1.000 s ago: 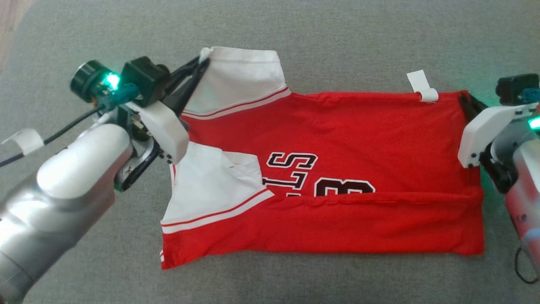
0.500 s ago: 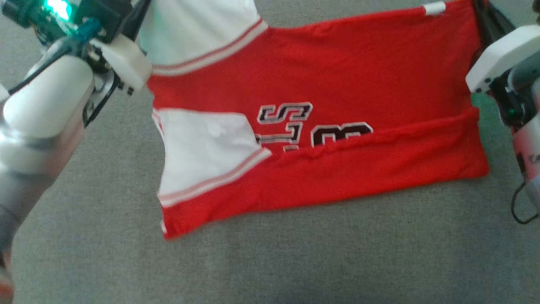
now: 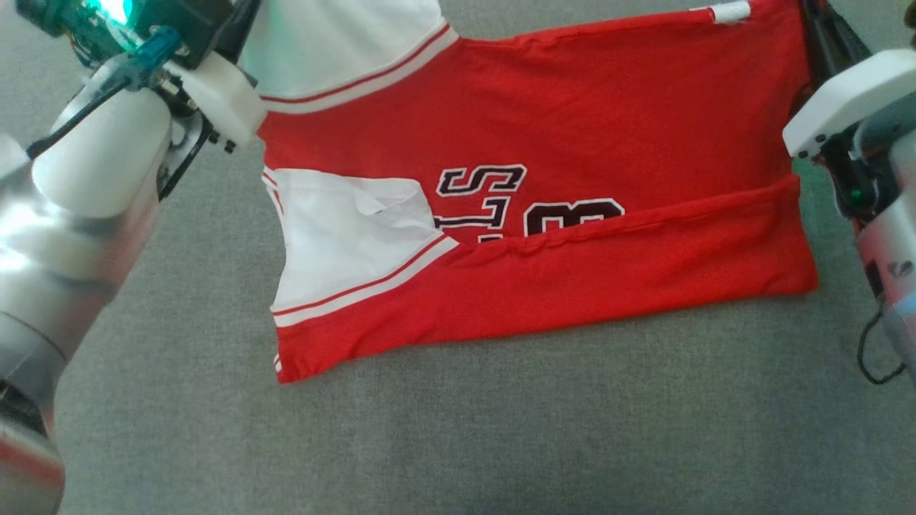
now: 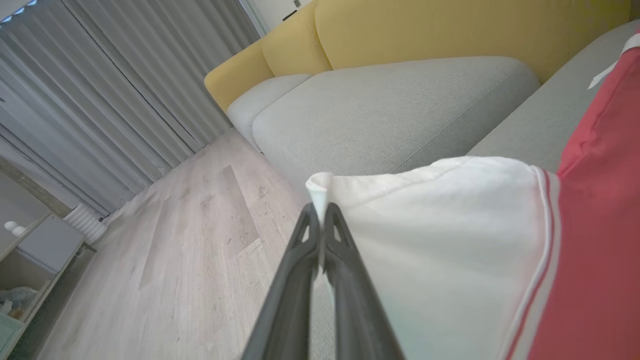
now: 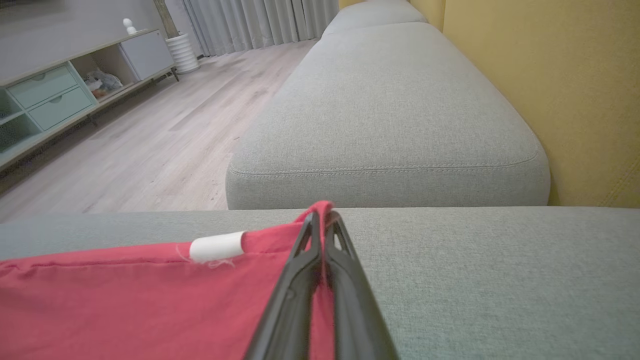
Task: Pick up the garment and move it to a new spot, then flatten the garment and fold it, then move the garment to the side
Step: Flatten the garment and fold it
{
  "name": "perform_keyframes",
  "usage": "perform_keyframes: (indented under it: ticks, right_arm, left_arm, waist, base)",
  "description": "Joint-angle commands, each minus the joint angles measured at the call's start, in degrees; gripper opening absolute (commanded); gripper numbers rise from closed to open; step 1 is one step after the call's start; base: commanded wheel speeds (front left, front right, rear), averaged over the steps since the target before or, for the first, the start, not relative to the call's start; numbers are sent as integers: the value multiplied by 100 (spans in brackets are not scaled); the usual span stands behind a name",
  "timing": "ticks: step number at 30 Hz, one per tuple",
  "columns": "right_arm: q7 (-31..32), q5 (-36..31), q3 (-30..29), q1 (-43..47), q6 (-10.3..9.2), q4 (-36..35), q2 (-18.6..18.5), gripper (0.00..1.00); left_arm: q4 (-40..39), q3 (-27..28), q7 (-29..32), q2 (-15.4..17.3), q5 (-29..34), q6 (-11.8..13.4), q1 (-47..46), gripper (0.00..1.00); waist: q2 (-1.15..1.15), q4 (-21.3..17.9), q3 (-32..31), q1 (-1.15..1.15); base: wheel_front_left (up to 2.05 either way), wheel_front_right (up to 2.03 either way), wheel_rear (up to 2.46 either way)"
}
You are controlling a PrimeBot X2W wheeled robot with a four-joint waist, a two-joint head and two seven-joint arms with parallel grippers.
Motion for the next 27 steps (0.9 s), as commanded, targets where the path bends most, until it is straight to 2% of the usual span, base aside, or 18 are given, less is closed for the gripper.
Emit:
perform_keyframes:
  ticks: [1,7,14,20,27]
  right_arm:
    - [-74,82,59,81,-4,-139,-78,0]
    - [-38,437,325,458,-4,-140,-313,0]
    - [282,966,767,942,-4,-319,-607,0]
    - [641,1367,1254,1386,-4,-541,-989,0]
    - [1124,1742,1880,1791,-4,-864,-1497,0]
  left_arm:
    - [-4,255,-49,209,-79,-24,-140,0]
    - [-140,168,101,335,-412,-346,340,0]
    - [-800,-167,671,701,-711,-453,825,0]
    - [-1772,-402,1439,1177,-1142,-469,1352,0]
    - [-3354,-608,2591,1934,-1527,-472,1944,0]
  waist:
    - [0,27,-84,0]
    - [0,121,-433,0]
    - [0,227,-805,0]
    - [0,287,-1078,0]
    - [0,312,-1250,0]
  base:
    - [0,0,0]
    - [0,0,0]
    - [0,0,0]
    - [0,0,0]
    - [0,0,0]
